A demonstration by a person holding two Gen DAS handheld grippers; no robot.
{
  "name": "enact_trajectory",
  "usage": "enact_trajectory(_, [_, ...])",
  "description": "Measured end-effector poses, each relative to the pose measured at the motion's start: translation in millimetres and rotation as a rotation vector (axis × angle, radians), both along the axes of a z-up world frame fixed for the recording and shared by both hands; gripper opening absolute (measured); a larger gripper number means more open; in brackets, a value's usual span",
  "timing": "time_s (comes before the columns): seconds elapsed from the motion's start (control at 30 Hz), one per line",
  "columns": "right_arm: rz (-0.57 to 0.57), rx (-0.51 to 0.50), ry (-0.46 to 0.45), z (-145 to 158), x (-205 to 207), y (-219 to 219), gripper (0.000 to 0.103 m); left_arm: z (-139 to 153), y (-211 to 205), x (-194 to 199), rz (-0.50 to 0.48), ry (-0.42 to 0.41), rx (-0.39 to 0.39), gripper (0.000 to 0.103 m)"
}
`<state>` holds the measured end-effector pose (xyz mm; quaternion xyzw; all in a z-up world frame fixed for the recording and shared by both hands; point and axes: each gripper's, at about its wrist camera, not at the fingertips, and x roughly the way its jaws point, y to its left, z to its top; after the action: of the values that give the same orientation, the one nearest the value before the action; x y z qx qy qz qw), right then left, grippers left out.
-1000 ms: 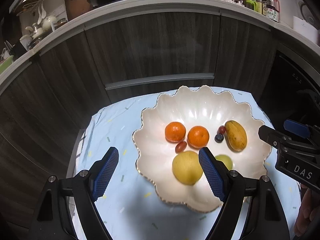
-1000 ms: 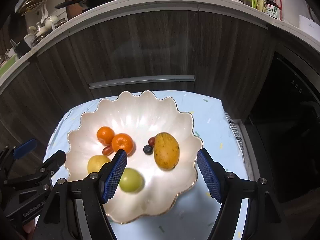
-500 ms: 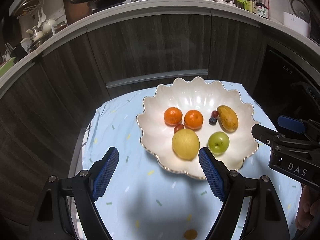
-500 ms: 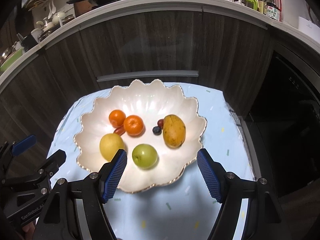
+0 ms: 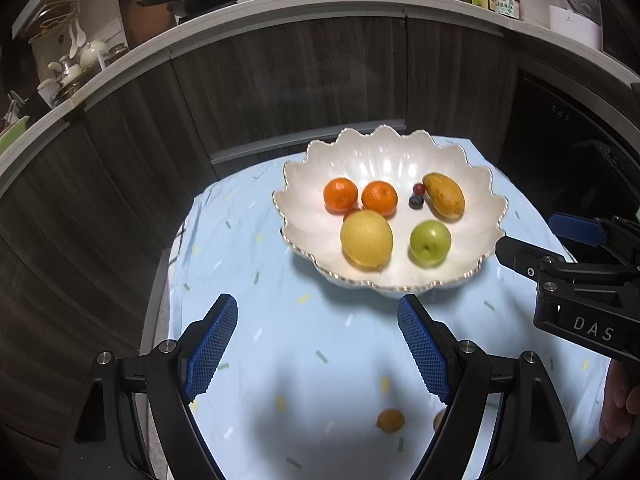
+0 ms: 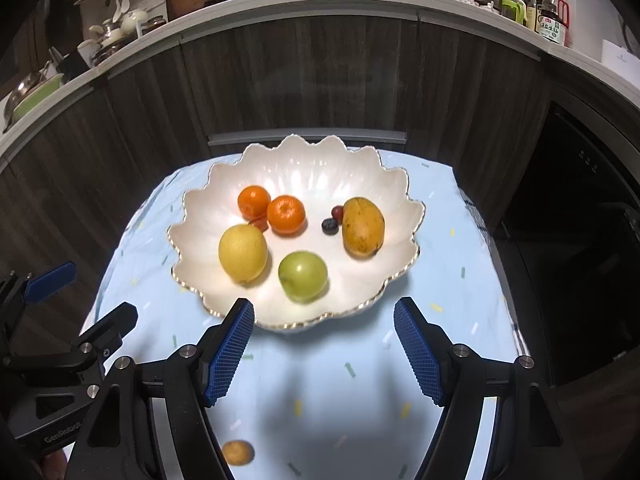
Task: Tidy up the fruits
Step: 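Withdraw both tools from the bowl toward the two brown round fruits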
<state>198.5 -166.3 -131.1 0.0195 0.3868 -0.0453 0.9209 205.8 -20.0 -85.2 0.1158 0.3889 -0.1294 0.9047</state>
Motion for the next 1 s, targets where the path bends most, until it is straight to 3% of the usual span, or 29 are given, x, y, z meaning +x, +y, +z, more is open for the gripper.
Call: enact_trajectory(1.0, [0.087,-0.007,0.081,-53,-49,22,0.073,-49,9,-53,-0.078,0.077,0.021,0.082])
